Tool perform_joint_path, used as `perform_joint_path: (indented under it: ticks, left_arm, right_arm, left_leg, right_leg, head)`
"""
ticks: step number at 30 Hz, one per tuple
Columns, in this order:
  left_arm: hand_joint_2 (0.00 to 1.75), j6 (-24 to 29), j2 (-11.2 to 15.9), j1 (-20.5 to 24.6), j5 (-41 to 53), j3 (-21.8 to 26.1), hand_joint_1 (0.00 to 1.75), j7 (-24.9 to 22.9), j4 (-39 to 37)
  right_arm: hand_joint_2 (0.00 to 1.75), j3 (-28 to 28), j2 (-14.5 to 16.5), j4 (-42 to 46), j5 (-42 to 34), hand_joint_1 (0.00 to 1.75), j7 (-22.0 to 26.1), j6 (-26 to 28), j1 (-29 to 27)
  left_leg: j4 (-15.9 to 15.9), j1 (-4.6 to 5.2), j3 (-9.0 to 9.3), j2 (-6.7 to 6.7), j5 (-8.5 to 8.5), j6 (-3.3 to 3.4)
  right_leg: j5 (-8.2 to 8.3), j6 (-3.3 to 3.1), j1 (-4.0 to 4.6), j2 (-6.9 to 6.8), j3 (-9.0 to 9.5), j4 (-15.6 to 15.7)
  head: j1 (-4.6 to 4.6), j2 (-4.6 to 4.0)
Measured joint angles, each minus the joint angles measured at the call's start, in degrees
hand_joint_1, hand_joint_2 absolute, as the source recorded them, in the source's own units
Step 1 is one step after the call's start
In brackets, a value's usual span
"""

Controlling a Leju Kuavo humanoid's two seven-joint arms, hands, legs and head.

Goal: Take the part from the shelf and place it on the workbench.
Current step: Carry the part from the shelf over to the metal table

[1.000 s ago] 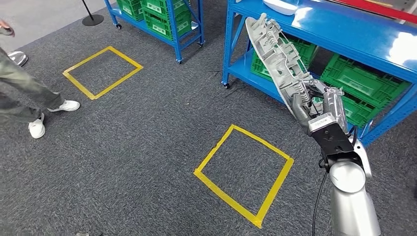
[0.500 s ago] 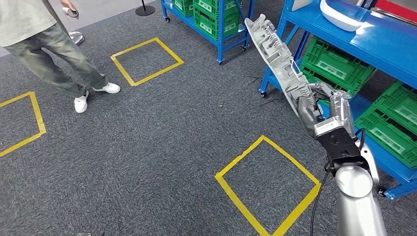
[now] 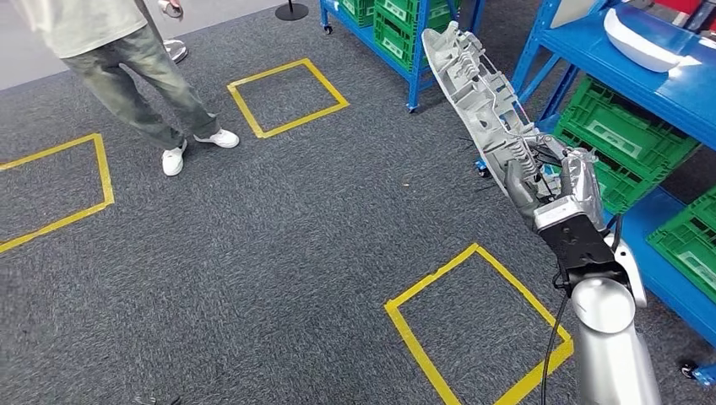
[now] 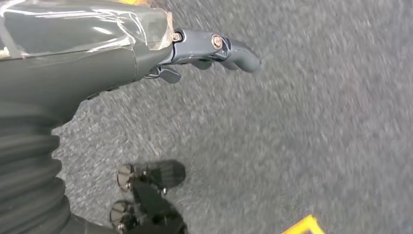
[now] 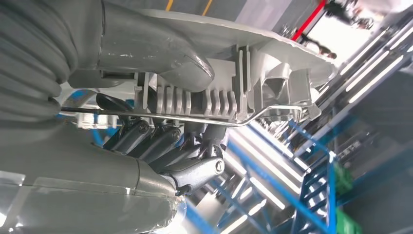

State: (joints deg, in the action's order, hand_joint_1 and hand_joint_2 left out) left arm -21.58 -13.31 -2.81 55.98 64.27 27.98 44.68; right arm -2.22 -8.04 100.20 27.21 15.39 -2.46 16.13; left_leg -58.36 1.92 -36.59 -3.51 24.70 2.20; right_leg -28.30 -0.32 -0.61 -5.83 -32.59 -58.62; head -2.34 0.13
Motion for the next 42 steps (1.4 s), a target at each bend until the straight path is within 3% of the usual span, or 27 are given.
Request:
perform_joint_path:
  ticks: [1,3,5,6,8,9,11,12,13,15,16,18,20,22,23,24,25,27,29,31,32,34,36,38,39,40,42]
  left_arm:
    - [1.75,0.0,0.1,0.0,0.0,0.0,0.00,0.0,0.0]
    - [1.75,0.0,0.0,0.0,0.0,0.1,0.00,0.0,0.0]
    - [1.75,0.0,-0.1,0.2,0.0,0.1,0.00,0.0,0.0]
    - [1.75,0.0,-0.1,0.2,0.0,0.1,0.00,0.0,0.0]
    - [1.75,0.0,-0.3,0.2,0.0,0.1,0.00,0.0,0.0]
    - [1.75,0.0,-0.4,0.1,0.0,0.1,0.00,0.0,-0.1]
    - [1.75,0.0,-0.5,-0.1,0.0,0.2,0.00,0.0,-0.1]
    - [1.75,0.0,-0.5,-0.1,0.0,0.3,0.00,0.0,-0.1]
    - [1.75,-0.1,-0.5,-0.2,0.0,0.4,0.00,0.0,-0.1]
    - [1.75,-0.1,-0.5,-0.5,0.0,0.5,0.00,0.0,-0.1]
    - [1.75,-0.1,-0.5,-0.7,0.0,0.6,0.00,0.0,-0.1]
    - [1.75,-0.1,-0.6,-1.0,0.0,0.8,0.00,0.1,-0.1]
    - [1.75,-0.3,-0.7,-1.0,0.0,1.0,0.00,0.1,-0.1]
    - [1.75,-0.6,-0.9,-1.0,0.0,1.3,0.00,0.0,0.1]
    - [1.75,-0.8,-1.2,-1.1,0.1,1.4,0.00,-0.1,0.3]
    - [1.75,-0.9,-1.4,-1.1,0.2,1.5,0.00,-0.3,0.6]
    - [1.75,-1.1,-1.6,-1.1,0.3,1.6,0.00,-0.6,0.9]
    - [1.75,-1.4,-1.9,-1.1,0.5,1.8,0.00,-1.0,1.9]
    - [1.75,-1.6,-2.2,-0.8,0.5,1.9,0.00,-1.2,2.9]
    - [1.75,-1.7,-2.3,-0.7,0.6,2.1,0.00,-1.3,3.7]
    - [1.75,-1.8,-2.5,-0.7,0.7,2.3,0.00,-1.3,4.0]
    - [1.75,-1.8,-2.8,-0.7,0.8,2.4,0.00,-1.4,4.6]
    - [1.75,-2.1,-3.2,-0.4,0.9,2.5,0.00,-1.5,5.0]
    - [1.75,-2.6,-3.6,-0.4,1.1,2.7,0.00,-1.6,5.3]
    - [1.75,-2.8,-3.8,-0.4,1.2,2.8,0.00,-1.6,5.5]
    - [1.75,-3.0,-3.9,-0.5,1.4,2.9,0.00,-1.7,5.7]
    - [1.75,-3.3,-4.1,-0.6,1.6,3.1,0.00,-1.9,6.1]
  right_arm:
    - [1.75,-0.2,0.1,0.0,0.0,1.75,0.0,0.0,0.1]
    - [1.75,-0.5,0.2,0.0,0.0,1.75,0.0,0.0,0.4]
    - [1.75,-0.7,0.2,-0.1,0.0,1.75,0.0,-0.1,0.5]
    - [1.75,-0.7,0.2,-0.1,0.1,1.75,0.0,-0.1,0.4]
    - [1.75,-0.7,0.1,-0.2,0.1,1.75,0.0,-0.1,0.1]
    - [1.75,-0.7,0.1,-0.2,0.1,1.75,0.0,-0.1,0.0]
    - [1.75,-0.8,0.1,-0.2,0.1,1.75,0.1,0.0,-0.1]
    - [1.75,-0.8,0.1,-0.2,0.1,1.75,0.1,0.0,-0.1]
    - [1.75,-0.8,0.2,-0.2,0.1,1.75,0.1,0.0,-0.1]
    - [1.75,-1.0,0.2,-0.2,0.1,1.75,0.2,0.0,-0.1]
    - [1.75,-1.1,0.3,-0.2,0.1,1.75,0.3,0.0,-0.1]
    - [1.75,-1.3,0.5,-0.2,0.1,1.75,0.4,0.0,0.0]
    - [1.75,-1.4,0.8,-0.2,0.3,1.75,0.4,0.0,0.0]
    - [1.75,-1.7,1.3,-0.2,0.9,1.75,0.1,-0.1,0.0]
    - [1.75,-1.8,1.7,-0.2,1.2,1.75,-0.1,-0.1,0.0]
    - [1.75,-1.9,2.0,-0.1,1.4,1.75,-0.3,-0.1,0.0]
    - [1.75,-1.9,2.3,0.0,1.6,1.75,-0.4,-0.2,0.0]
    - [1.75,-2.1,2.9,0.2,1.9,1.75,-0.5,-0.4,0.0]
    - [1.75,-2.2,3.3,0.4,2.1,1.75,-0.6,-0.5,0.0]
    - [1.75,-2.2,3.6,0.4,2.1,1.75,-0.6,-0.6,0.0]
    - [1.75,-2.2,3.7,0.5,2.2,1.75,-0.7,-0.6,0.0]
    - [1.75,-2.1,3.9,0.9,2.4,1.75,-0.7,-0.6,-0.1]
    - [1.75,-1.9,3.9,1.1,2.6,1.75,-0.7,-0.7,-0.3]
    - [1.75,-1.7,3.9,1.2,3.0,1.75,-0.7,-0.8,-0.7]
    - [1.75,-1.7,3.9,1.3,3.2,1.75,-0.7,-0.9,-0.8]
    - [1.75,-1.7,4.0,1.5,3.4,1.75,-0.7,-1.0,-0.8]
    - [1.75,-1.7,4.1,1.7,3.5,1.75,-0.7,-1.1,-0.9]
  left_leg:
    - [0.6,-0.17,0.43,0.75,-0.31,0.19]
    - [2.2,-0.56,1.70,2.16,-1.19,0.62]
    - [3.1,-0.81,2.50,3.66,-1.71,0.87]
    - [3.1,-0.85,2.50,4.49,-1.73,0.93]
    - [2.9,-0.95,2.48,6.28,-1.65,0.84]
    - [2.8,-1.07,2.48,7.16,-1.54,0.68]
    - [1.8,-1.43,2.31,8.80,-0.99,-0.02]
    - [1.1,-1.52,2.03,9.56,-0.58,-0.48]
    - [0.5,-1.57,1.68,10.14,-0.25,-0.89]
    - [0.0,-1.65,1.07,10.93,0.05,-1.39]
    - [-0.1,-1.79,0.91,10.90,0.10,-1.57]
    - [-1.8,-1.83,0.14,8.44,1.10,-2.08]
    - [-7.5,-1.93,-2.62,5.02,3.94,-2.61]
    - [-14.9,-2.29,-6.57,3.95,6.66,-2.84]
    - [-16.7,-2.39,-7.70,3.84,6.83,-2.83]
    - [-16.2,-2.42,-7.70,3.75,5.94,-2.72]
    - [-13.5,-2.38,-6.51,3.49,4.21,-2.48]
    - [-5.5,-1.74,-2.45,1.10,0.70,-1.57]
    - [-1.0,-0.87,-0.23,-0.89,-0.51,-0.78]
    - [-0.2,-0.48,-0.08,-0.10,-0.53,-0.37]
    - [0.4,-0.58,0.32,0.65,-0.85,-0.21]
    - [1.9,-0.99,1.31,2.13,-1.58,0.22]
    - [2.4,-1.30,1.66,3.76,-1.88,0.42]
    - [2.4,-1.37,1.67,5.63,-1.82,0.38]
    - [2.3,-1.46,1.71,6.57,-1.74,0.27]
    - [2.1,-1.62,1.74,7.49,-1.61,0.06]
    - [1.1,-1.91,1.52,9.19,-1.00,-0.76]
  right_leg:
    - [-0.15,0.21,-0.02,-0.42,0.09,0.1]
    - [-1.10,0.29,-0.02,1.12,-0.38,-1.5]
    - [-3.52,0.04,-0.21,4.22,-3.28,-7.6]
    - [-4.82,0.03,-0.30,5.12,-5.43,-11.5]
    - [-5.43,0.62,-0.59,5.60,-8.20,-15.5]
    - [-4.35,1.26,-0.79,5.67,-8.00,-14.2]
    - [-0.67,2.69,-1.43,6.69,-4.96,-6.8]
    - [0.74,2.91,-1.63,7.28,-3.42,-3.5]
    - [1.52,2.75,-1.66,7.71,-2.47,-1.5]
    - [1.70,1.69,-1.23,7.42,-2.16,-1.0]
    - [1.74,1.24,-1.18,7.02,-2.17,-1.0]
    - [1.72,0.50,-1.19,6.24,-1.95,-0.9]
    - [1.49,-0.10,-0.96,5.33,-1.64,-0.8]
    - [1.21,-0.46,-0.61,4.25,-1.40,-0.8]
    - [1.07,-0.59,-0.47,3.70,-1.28,-0.8]
    - [0.93,-0.66,-0.36,3.17,-1.13,-0.8]
    - [0.75,-0.69,-0.24,2.67,-0.94,-0.8]
    - [0.38,-0.58,-0.01,1.68,-0.46,-0.7]
    - [0.07,-0.25,0.09,0.61,-0.13,-0.6]
    - [-0.09,0.17,0.03,-0.58,0.15,-0.2]
    - [-0.23,0.33,-0.05,-0.36,0.22,-0.3]
    - [-1.42,0.35,-0.21,2.20,-0.83,-2.6]
    - [-4.06,0.09,-0.39,4.97,-4.53,-9.5]
    - [-5.66,0.40,-0.53,5.54,-8.21,-15.7]
    - [-5.13,0.90,-0.68,5.60,-8.71,-15.8]
    - [-3.72,1.59,-0.91,5.73,-8.03,-13.7]
    - [-0.18,2.88,-1.50,7.16,-4.75,-6.1]
  head:
    - [-0.02,0.00]
    - [0.09,0.00]
    - [0.42,0.00]
    - [0.50,0.00]
    - [0.62,0.00]
    - [0.61,0.00]
    - [0.63,0.00]
    - [0.70,0.00]
    - [0.74,0.00]
    - [0.79,0.00]
    - [0.76,0.00]
    - [0.64,0.00]
    - [0.48,0.00]
    - [0.43,0.00]
    - [0.42,0.00]
    - [0.41,0.00]
    - [0.41,0.00]
    - [0.44,0.00]
    - [0.43,0.00]
    - [0.36,0.00]
    - [0.40,0.00]
    - [0.53,0.00]
    - [0.71,0.00]
    - [0.80,0.00]
    - [0.79,0.00]
    - [0.80,0.00]
    - [0.84,0.00]
